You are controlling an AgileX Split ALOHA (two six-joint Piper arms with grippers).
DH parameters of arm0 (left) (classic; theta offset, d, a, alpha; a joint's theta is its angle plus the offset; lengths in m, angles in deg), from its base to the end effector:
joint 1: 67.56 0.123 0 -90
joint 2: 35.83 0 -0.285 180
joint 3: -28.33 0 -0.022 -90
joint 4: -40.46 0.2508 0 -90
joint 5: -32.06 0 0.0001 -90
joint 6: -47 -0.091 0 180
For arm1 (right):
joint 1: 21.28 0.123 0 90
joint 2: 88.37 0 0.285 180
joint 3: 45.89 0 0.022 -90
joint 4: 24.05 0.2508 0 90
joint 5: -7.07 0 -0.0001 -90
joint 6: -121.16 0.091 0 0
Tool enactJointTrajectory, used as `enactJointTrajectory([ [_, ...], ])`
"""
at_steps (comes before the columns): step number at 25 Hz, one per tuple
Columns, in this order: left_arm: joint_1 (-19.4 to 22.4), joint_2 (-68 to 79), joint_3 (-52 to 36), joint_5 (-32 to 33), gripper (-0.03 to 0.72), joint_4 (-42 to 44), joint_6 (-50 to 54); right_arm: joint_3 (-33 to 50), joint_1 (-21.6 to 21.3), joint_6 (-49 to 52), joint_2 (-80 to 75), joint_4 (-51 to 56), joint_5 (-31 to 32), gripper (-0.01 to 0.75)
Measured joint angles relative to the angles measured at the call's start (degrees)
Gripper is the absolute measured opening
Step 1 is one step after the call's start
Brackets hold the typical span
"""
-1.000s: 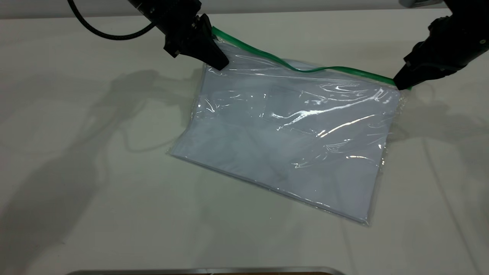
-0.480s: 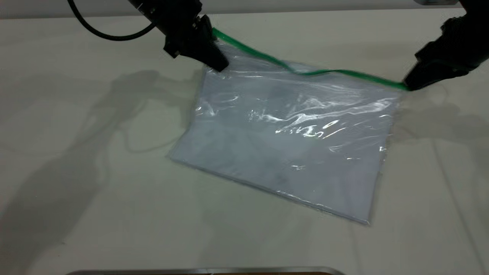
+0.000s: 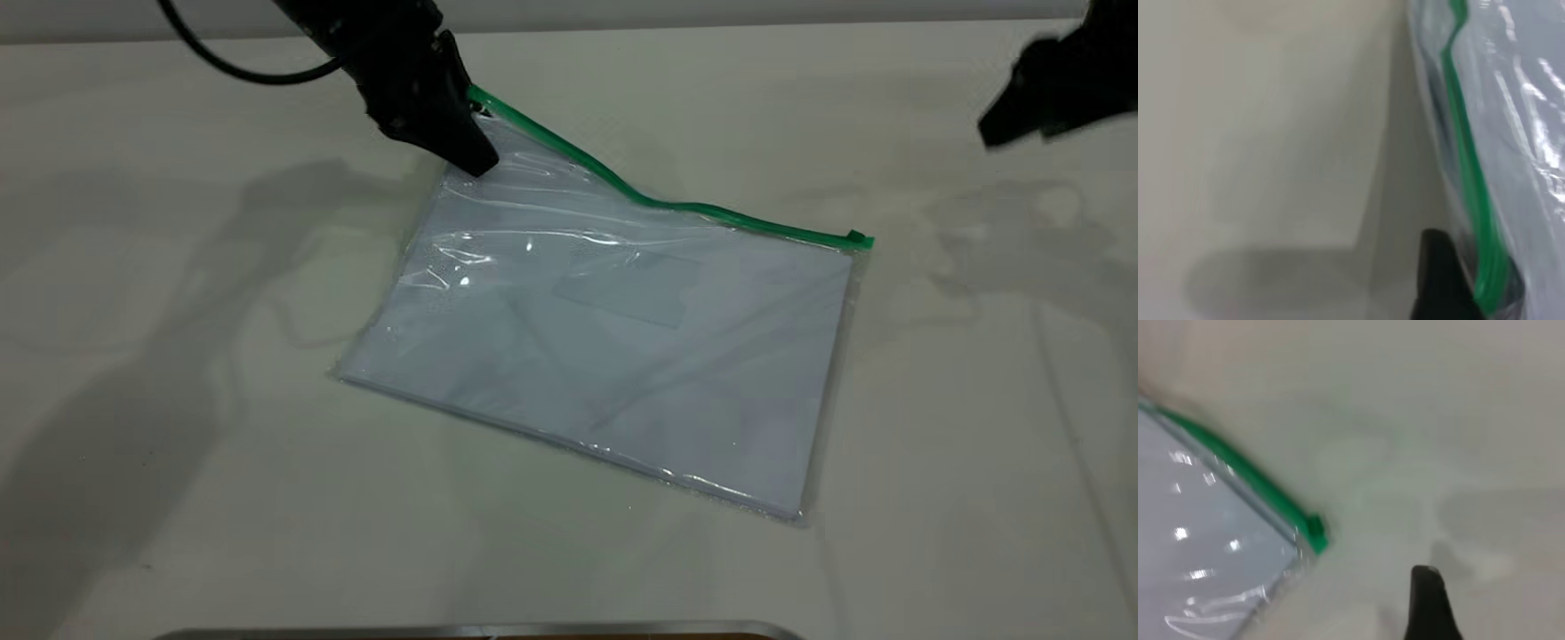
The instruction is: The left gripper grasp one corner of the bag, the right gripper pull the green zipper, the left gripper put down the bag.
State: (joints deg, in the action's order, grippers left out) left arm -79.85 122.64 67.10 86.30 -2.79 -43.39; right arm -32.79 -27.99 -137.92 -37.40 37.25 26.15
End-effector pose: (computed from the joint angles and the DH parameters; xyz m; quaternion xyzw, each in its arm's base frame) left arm 0.4908 -0.1587 0.0494 0.6004 0.7355 -0.2098 0.2335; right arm 0.3926 -0.0198 0.0833 -0.1394 0.9496 0.0825 0.2683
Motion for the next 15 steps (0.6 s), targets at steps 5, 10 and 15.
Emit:
enactJointTrajectory([
  [5, -0.2, -1.1, 4.1, -4.2, 0.583, 0.4, 7.4, 0.0, 0.0, 0.0, 8.1, 0.2, 1.3, 0.549],
  [10, -0.2, -5.7, 7.9, -4.4, 0.587, 1.6, 16.5, 0.0, 0.0, 0.2, 18.4, 0.2, 4.1, 0.55],
  [15, -0.2, -13.8, 8.3, -1.7, 0.587, 7.6, 29.9, 0.0, 0.0, 4.3, 30.9, 0.0, 7.9, 0.55],
])
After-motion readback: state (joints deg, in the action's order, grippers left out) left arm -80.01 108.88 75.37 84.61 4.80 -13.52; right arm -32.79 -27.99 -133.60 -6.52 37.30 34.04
